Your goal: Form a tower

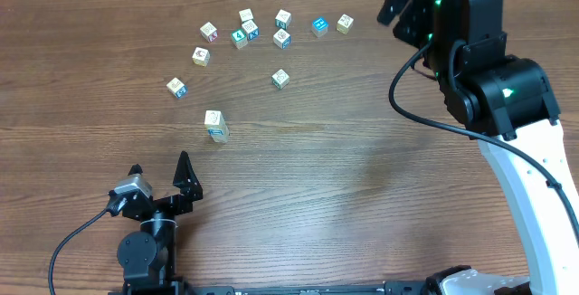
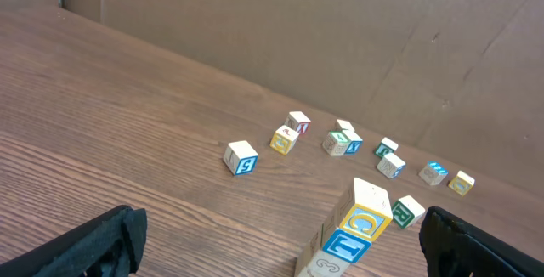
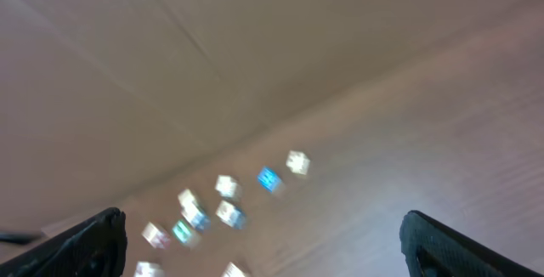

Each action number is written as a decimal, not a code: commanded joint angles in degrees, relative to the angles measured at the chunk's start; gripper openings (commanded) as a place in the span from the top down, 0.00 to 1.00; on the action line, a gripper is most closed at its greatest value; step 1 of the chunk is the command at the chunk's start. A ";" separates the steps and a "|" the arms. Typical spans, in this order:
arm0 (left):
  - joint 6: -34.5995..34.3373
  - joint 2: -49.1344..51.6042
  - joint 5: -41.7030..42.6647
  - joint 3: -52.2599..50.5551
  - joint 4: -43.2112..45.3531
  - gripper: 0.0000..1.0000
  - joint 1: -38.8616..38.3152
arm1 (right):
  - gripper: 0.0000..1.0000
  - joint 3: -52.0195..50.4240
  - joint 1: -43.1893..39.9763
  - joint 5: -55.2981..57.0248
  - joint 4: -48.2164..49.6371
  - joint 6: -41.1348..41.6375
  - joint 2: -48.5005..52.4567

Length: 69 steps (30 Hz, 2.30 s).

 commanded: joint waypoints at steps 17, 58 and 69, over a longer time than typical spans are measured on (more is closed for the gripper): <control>-0.35 -0.55 0.28 -0.20 0.09 0.00 0.35 | 0.00 -10.45 0.22 0.37 23.39 -0.07 -9.88; -0.35 -0.55 0.28 -0.20 0.09 0.01 0.35 | 0.00 -90.55 -4.00 0.37 41.40 -0.07 -76.65; -0.35 -0.55 0.28 -0.20 0.09 0.01 0.35 | 0.00 -95.30 -4.04 0.37 41.86 -0.07 -82.40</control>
